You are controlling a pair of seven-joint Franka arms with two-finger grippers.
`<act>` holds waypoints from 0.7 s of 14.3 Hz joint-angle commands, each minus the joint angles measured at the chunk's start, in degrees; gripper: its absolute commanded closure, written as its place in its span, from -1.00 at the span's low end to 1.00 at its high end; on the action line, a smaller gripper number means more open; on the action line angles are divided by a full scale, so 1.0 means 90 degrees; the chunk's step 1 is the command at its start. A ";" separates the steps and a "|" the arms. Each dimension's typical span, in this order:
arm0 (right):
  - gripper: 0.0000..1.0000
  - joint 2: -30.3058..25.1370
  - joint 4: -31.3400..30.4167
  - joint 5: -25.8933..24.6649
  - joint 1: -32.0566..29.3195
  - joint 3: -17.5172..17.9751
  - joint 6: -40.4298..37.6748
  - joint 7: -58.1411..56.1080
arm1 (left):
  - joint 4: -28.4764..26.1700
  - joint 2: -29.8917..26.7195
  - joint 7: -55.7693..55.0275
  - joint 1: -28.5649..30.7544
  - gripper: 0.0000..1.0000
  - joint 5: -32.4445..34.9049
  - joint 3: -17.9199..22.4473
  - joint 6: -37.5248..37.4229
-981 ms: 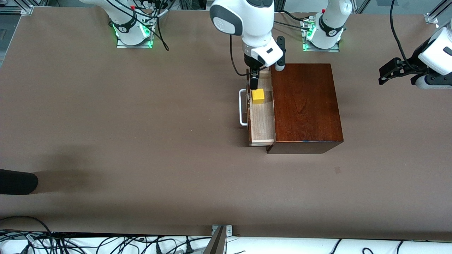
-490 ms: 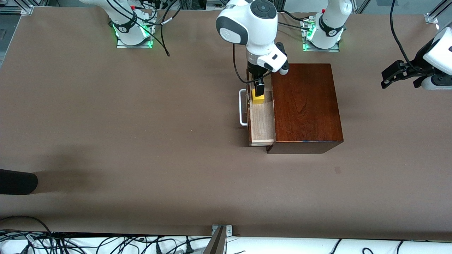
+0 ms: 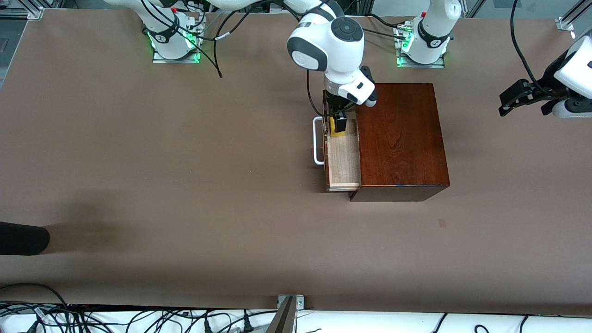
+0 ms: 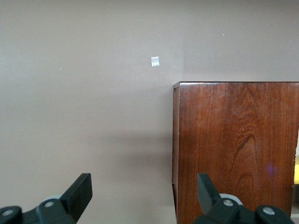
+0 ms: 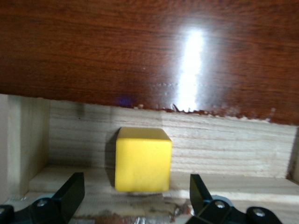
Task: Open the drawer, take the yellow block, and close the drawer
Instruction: 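Lower the right gripper into the drawer and grasp the yellow cube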
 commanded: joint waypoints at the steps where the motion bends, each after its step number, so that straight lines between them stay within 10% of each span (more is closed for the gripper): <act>1: -1.00 0.0223 0.0229 -0.0130 0.0163 -0.0106 0.0085 0.0171 | -0.0079 -0.0122 -0.0070 0.0003 -1.00 -0.0128 -0.0005 -0.0043; 7: -0.94 0.0379 0.0229 -0.0139 0.0329 -0.0292 0.0222 0.0260 | -0.0059 -0.0112 -0.0070 0.0003 -1.00 -0.0128 -0.0005 -0.0092; 10: 0.32 0.0409 0.0229 -0.0159 0.0339 -0.0331 0.0320 0.0269 | -0.0059 -0.0122 -0.0070 0.0003 -1.00 -0.0128 -0.0015 -0.0141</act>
